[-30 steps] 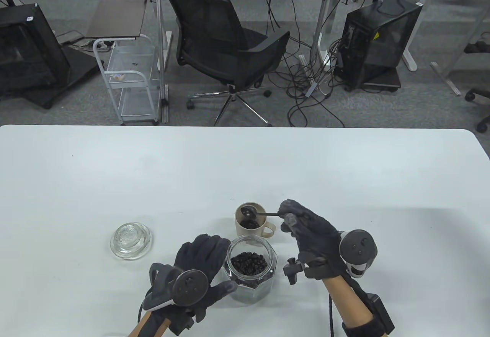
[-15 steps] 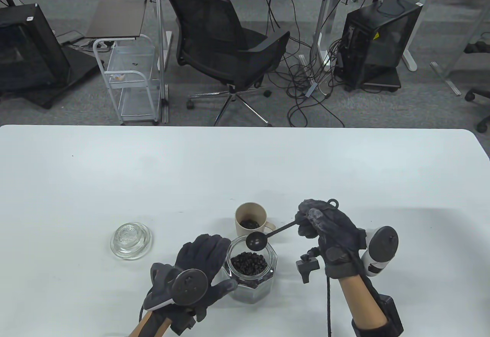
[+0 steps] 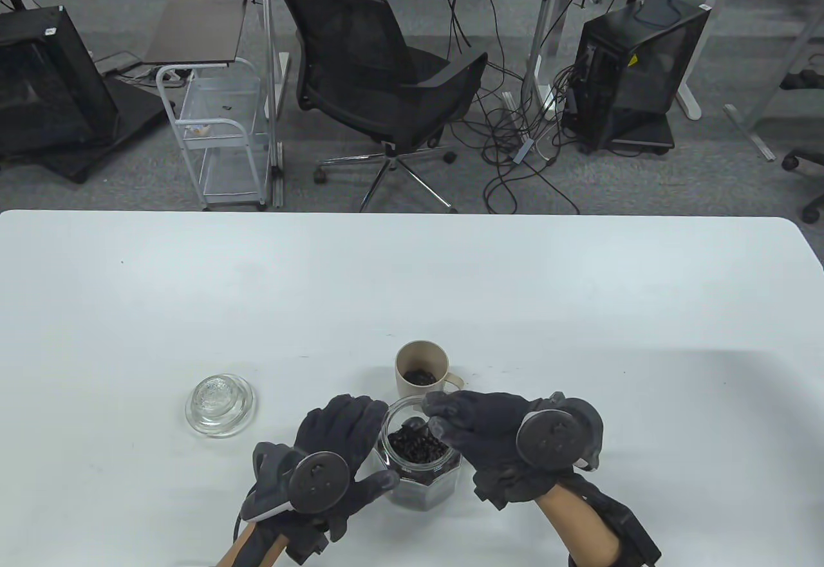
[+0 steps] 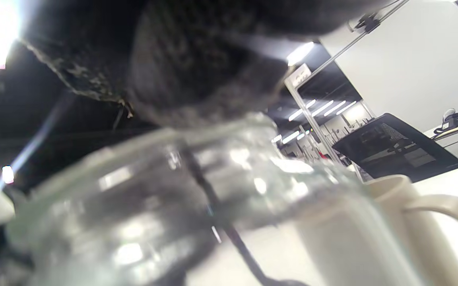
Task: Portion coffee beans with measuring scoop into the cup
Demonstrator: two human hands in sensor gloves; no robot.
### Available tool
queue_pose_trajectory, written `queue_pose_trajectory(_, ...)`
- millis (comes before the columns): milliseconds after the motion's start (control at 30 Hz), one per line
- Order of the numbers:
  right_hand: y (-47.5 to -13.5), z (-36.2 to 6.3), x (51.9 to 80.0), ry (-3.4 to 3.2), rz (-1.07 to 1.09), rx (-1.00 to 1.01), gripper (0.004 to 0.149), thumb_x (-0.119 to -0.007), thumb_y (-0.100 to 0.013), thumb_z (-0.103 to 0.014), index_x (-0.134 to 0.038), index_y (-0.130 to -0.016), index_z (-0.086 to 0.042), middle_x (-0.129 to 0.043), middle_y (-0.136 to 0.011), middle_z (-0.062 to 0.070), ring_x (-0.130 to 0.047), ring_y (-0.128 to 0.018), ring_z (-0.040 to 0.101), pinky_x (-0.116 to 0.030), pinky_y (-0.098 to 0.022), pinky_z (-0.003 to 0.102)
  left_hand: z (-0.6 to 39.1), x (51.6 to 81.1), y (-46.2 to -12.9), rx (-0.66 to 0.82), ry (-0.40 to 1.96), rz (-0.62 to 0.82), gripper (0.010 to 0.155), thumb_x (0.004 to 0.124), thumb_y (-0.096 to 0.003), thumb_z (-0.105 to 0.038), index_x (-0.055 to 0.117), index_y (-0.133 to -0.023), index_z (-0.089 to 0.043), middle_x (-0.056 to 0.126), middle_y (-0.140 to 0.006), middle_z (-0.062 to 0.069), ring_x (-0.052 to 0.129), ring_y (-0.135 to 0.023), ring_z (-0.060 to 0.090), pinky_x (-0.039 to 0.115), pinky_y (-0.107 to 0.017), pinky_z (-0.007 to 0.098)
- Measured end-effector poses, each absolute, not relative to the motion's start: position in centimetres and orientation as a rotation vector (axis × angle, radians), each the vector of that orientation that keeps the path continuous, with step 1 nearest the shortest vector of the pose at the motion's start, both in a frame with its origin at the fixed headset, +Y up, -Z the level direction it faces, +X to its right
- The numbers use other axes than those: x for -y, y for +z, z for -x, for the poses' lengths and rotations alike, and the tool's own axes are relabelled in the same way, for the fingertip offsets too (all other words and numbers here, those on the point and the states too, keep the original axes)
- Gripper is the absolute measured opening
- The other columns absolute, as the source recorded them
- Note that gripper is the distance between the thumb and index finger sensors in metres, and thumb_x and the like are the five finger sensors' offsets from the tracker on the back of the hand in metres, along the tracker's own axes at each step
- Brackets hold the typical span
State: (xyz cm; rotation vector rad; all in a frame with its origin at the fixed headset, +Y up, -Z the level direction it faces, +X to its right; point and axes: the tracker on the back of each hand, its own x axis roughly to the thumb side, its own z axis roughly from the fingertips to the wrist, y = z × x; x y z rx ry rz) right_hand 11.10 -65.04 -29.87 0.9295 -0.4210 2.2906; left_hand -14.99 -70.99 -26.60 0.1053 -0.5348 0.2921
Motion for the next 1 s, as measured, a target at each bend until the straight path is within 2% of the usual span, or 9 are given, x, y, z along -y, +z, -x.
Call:
queue_pose_trajectory(233, -30.0, -10.8, 65.7, 2.296, -0.880, 0.333, 0.042, -0.090, -0.045, -0.048, -0.097, -0.075, -0.020, -0.110, -0.054, 0.011, -0.100, -0.012, 0.006, -0.084, -0.009, 0.022, 15.0, 71.0, -26.6, 0.535, 0.292, -0.114, 0.092, 0.048, -0.0477, -0.081, 0.033, -0.119, -0.025, 0.048, -0.126, 0.008, 0.054, -0.116, 0.042, 0.053, -0.078, 0.069)
queue_pose_trajectory(767, -31.3, -12.3, 67.9, 2.024, -0.453, 0.032, 0.041, -0.090, -0.047, -0.048, -0.098, -0.073, -0.017, -0.111, -0.050, 0.010, -0.101, -0.008, 0.007, -0.084, -0.005, 0.021, 14.9, 71.0, -26.6, 0.542, 0.292, -0.127, 0.092, 0.048, -0.0478, -0.081, 0.033, -0.119, -0.024, 0.050, -0.125, 0.007, 0.055, -0.116, 0.041, 0.053, -0.078, 0.069)
queue_pose_trajectory(1000, -31.4, -12.6, 68.4, 1.943, -0.365, 0.002, 0.041, -0.090, -0.047, -0.048, -0.098, -0.072, -0.017, -0.111, -0.049, 0.010, -0.101, -0.006, 0.006, -0.084, -0.003, 0.020, 15.0, 71.0, -26.6, 0.537, 0.282, -0.129, 0.092, 0.049, -0.0479, -0.081, 0.034, -0.119, -0.024, 0.050, -0.125, 0.007, 0.055, -0.116, 0.041, 0.053, -0.078, 0.069)
